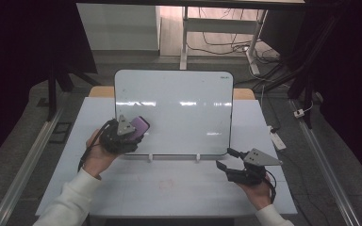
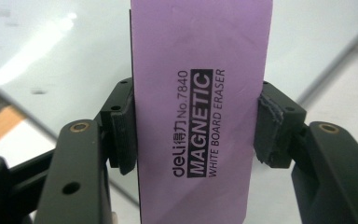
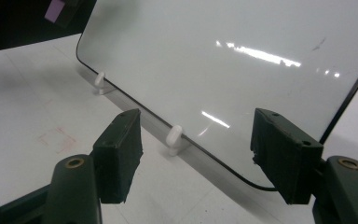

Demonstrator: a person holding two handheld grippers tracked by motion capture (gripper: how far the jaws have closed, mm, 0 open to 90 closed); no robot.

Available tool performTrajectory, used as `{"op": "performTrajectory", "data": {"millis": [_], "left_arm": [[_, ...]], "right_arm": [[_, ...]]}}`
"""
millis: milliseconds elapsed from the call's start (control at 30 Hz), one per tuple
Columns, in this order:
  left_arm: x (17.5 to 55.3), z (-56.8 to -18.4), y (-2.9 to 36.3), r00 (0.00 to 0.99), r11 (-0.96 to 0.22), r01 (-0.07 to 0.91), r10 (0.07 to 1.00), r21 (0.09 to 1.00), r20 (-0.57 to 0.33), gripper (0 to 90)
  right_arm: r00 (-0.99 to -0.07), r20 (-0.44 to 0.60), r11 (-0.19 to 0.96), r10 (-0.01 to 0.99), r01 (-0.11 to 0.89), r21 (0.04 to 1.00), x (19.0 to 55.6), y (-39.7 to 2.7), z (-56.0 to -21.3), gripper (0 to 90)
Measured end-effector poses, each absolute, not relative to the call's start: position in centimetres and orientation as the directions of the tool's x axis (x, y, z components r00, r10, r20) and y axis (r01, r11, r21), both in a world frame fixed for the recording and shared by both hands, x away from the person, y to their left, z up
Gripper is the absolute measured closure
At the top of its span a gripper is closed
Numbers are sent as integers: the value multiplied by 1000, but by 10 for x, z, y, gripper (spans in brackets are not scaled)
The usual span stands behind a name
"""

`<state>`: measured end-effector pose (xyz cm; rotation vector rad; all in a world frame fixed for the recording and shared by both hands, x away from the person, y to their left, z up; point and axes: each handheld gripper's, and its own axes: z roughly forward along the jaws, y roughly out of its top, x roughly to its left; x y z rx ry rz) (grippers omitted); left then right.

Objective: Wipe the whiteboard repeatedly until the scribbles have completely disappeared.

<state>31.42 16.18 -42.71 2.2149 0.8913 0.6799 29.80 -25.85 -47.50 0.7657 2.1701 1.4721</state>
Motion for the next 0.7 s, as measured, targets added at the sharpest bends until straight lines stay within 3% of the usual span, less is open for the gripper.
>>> {"op": "performTrajectory", "data": {"millis": [433,700], "left_arm": [[306,-449,142,797,-539,388,604,748,22,408],[303,-455,131,822,-564,379,570,734,13,408]], "right_arm": [[-774,-12,276,633,212,937,296,-249,-469,331],[-785,5,270,620,219,938,295,-239,-468,329]]}}
